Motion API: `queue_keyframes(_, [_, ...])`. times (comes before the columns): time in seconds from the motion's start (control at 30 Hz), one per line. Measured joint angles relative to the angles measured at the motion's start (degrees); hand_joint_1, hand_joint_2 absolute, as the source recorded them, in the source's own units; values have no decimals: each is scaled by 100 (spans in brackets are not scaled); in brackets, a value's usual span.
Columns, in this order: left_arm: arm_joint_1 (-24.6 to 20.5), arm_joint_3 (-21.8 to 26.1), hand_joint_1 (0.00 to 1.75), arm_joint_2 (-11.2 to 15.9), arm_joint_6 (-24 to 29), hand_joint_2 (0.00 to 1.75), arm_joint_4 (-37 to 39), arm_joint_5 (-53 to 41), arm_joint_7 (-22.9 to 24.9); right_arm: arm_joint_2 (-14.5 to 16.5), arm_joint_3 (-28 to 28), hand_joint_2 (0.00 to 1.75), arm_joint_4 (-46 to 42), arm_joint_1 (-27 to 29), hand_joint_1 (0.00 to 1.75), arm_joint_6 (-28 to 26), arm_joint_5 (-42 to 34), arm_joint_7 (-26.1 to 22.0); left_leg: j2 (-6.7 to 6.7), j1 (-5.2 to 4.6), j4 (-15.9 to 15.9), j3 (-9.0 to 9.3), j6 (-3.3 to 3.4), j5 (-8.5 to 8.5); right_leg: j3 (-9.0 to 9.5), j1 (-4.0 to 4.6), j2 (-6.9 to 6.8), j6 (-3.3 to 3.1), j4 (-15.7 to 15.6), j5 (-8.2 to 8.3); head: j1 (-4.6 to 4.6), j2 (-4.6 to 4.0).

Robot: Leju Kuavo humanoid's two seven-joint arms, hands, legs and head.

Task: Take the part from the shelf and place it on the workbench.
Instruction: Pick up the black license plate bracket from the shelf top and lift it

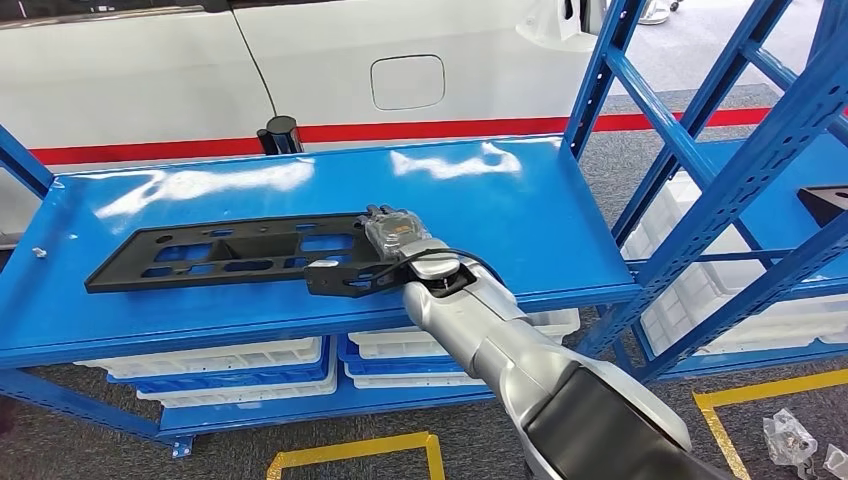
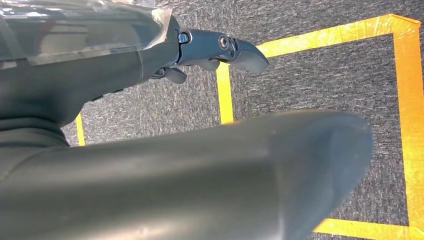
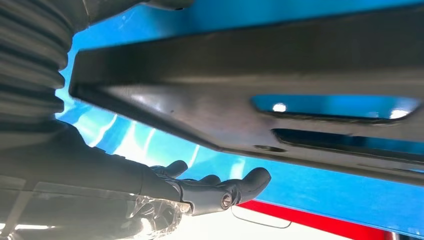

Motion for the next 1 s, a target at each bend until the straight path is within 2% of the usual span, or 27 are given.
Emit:
queue_keyframes(0.1, [0,-7,0,-9,2,0,0,-9,9,-1,183,175,1,1,0,-8,-184,22,-1,0,0,0,0,0,0,0,0,0,0,0,1,0])
queue_keyframes(0.27, [-2,-73,0,-15,-11,0,0,-58,80,-2,370,175,5,-76,0,321,-327,-57,0,-1,0,2,0,0,1,0,0,0,-1,0,0,0])
queue_keyframes(0.47, [-14,-132,0,-17,-36,0,0,-82,96,1,577,175,-20,-92,0,391,-375,-152,1,-1,0,4,0,0,3,0,0,0,0,0,0,0])
queue_keyframes(0.67, [-29,-138,0,-29,-28,0,0,-104,108,2,821,175,-86,-87,3,378,-607,-14,1,0,0,5,0,0,3,0,1,0,0,0,0,0])
queue_keyframes(0.73, [-30,-140,0,-33,-22,0,0,-108,109,-1,875,175,-73,-89,63,304,-653,37,1,0,0,6,0,0,3,0,1,0,-1,0,-1,0])
queue_keyframes(0.8, [-29,-147,0,-37,-20,0,0,-111,108,-4,914,175,-31,-89,137,192,-662,66,1,0,0,6,0,0,4,0,1,0,-1,0,0,0])
queue_keyframes(0.87, [-29,-165,0,-39,-19,0,0,-117,104,-6,936,175,37,-86,159,57,-633,67,0,-1,0,6,0,0,4,0,0,0,-1,0,0,0])
queue_keyframes(1.0, [-29,-211,0,-46,-14,0,0,-124,99,-20,946,175,150,-88,167,-150,-558,39,0,-1,0,5,0,0,3,0,0,0,-1,0,-1,0])
